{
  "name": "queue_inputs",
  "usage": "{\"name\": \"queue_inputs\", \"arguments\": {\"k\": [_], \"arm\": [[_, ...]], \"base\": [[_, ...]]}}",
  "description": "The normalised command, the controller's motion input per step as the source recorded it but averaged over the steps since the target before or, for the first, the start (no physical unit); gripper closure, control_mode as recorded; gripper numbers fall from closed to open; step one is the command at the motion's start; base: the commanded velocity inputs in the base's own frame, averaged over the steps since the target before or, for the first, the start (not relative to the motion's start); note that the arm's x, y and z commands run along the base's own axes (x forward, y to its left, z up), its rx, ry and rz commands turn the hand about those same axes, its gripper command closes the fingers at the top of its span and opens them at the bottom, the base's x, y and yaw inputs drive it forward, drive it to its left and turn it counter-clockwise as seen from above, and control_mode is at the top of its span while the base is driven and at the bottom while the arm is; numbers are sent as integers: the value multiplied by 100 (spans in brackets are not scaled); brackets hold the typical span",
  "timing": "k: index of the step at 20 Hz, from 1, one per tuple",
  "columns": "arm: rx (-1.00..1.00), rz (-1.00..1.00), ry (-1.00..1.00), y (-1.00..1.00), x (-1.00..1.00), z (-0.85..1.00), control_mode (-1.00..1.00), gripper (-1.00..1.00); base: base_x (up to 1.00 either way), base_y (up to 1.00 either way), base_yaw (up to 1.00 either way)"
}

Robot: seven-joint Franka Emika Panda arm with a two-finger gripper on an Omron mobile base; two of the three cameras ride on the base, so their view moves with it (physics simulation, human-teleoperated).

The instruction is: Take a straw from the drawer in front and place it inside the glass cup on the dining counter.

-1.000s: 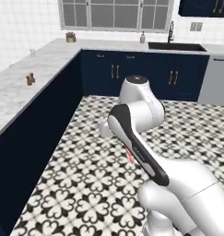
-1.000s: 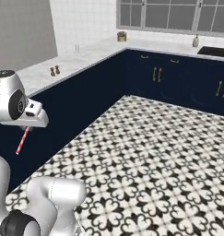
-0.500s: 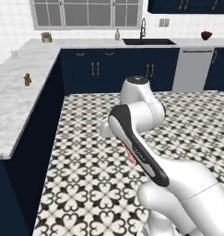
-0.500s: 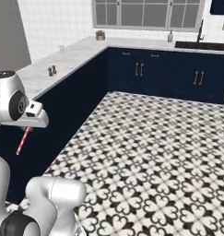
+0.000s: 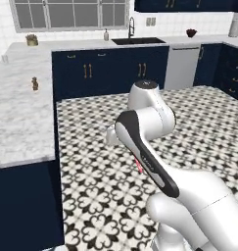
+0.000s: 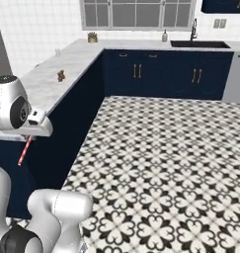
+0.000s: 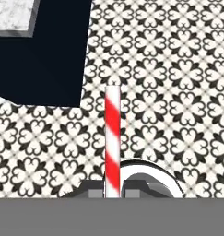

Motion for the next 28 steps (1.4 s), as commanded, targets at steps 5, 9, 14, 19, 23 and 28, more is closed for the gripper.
{"name": "queue_inputs", "arguments": {"k": [5,9,14,19,23,28], "arm": [[0,0,0,0,0,0,100,100],[0,0,0,0,0,0,100,100],[0,0,0,0,0,0,100,100],[0,0,0,0,0,0,100,100],[0,0,0,0,0,0,100,100],[0,0,0,0,0,0,100,100]], "base": [[-41,100,-32],[-35,100,-29],[-33,100,-29],[-32,100,-30],[-31,100,-30],[-21,100,-33]]}}
